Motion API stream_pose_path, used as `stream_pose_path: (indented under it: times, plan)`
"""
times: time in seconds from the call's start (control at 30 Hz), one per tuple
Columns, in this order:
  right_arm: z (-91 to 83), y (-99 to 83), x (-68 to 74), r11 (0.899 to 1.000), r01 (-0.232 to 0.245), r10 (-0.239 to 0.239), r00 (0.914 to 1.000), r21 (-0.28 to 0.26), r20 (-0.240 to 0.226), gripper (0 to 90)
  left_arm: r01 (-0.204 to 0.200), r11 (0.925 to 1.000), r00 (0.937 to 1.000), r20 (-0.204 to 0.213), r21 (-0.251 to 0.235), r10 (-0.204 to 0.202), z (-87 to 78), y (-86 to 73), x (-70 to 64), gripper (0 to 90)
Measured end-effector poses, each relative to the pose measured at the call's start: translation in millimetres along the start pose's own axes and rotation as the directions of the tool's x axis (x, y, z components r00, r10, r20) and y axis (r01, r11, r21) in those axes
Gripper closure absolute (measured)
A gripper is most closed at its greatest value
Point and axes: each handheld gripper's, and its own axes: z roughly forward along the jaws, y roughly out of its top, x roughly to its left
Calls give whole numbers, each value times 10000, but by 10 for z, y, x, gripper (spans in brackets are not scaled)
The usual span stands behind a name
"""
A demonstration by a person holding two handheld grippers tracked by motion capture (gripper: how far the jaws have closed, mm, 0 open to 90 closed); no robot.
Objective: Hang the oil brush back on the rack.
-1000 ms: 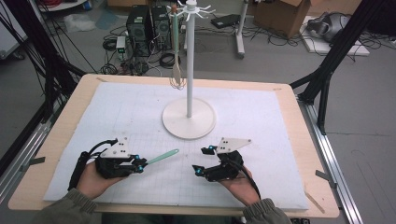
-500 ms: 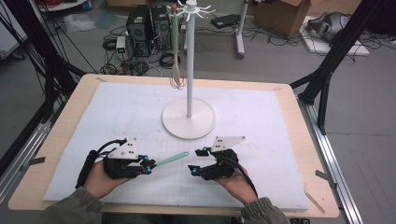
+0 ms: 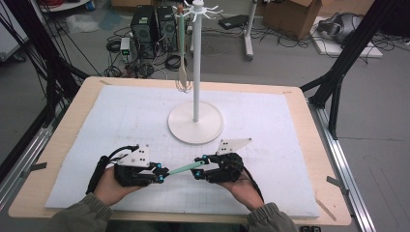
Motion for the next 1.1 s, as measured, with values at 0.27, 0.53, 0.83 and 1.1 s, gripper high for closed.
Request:
stream_pose_path:
  times: [0.27,0.53,0.83,1.1]
  plan:
    - [-16,9,-20,9996,-170,160,9988,-211,-466,665,-49,10000,10000,-76,86,49,10,-18,2,817]
    - [-59,47,-20,9936,-657,479,9820,-922,-1829,835,-209,9996,9998,73,185,208,60,-23,-13,831]
    - [-163,324,135,9922,215,-397,9883,-1230,-1471,839,-83,9999,9991,426,-105,88,35,28,-15,719]
    - [-178,421,193,9871,472,-700,9866,-1528,-1474,832,-55,9995,9985,535,-311,71,24,51,-10,832]
